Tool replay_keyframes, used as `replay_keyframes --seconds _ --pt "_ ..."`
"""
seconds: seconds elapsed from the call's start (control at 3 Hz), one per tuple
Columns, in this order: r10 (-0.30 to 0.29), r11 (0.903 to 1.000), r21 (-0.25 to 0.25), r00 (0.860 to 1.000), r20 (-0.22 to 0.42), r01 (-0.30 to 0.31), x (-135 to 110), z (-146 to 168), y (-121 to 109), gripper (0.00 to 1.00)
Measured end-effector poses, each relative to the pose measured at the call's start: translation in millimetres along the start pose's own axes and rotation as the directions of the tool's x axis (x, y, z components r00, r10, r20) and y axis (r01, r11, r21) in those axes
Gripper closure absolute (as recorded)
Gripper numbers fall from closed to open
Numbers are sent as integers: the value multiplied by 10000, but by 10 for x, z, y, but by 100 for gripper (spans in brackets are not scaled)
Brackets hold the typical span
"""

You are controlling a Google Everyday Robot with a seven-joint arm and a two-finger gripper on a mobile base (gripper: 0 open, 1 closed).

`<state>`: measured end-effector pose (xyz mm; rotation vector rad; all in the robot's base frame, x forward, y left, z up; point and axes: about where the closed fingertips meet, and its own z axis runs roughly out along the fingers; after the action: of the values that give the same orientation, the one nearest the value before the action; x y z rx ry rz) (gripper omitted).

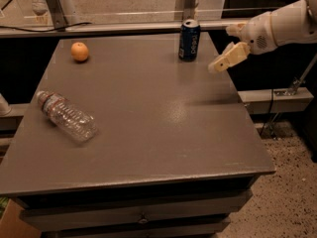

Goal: Move pepsi can near water bottle

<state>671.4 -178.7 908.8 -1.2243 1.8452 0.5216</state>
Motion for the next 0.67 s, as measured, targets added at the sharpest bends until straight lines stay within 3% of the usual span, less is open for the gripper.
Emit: replay_keyframes --seconds 0.67 --pt "170 9983 532 9941 1067 -228 11 512 -480 0"
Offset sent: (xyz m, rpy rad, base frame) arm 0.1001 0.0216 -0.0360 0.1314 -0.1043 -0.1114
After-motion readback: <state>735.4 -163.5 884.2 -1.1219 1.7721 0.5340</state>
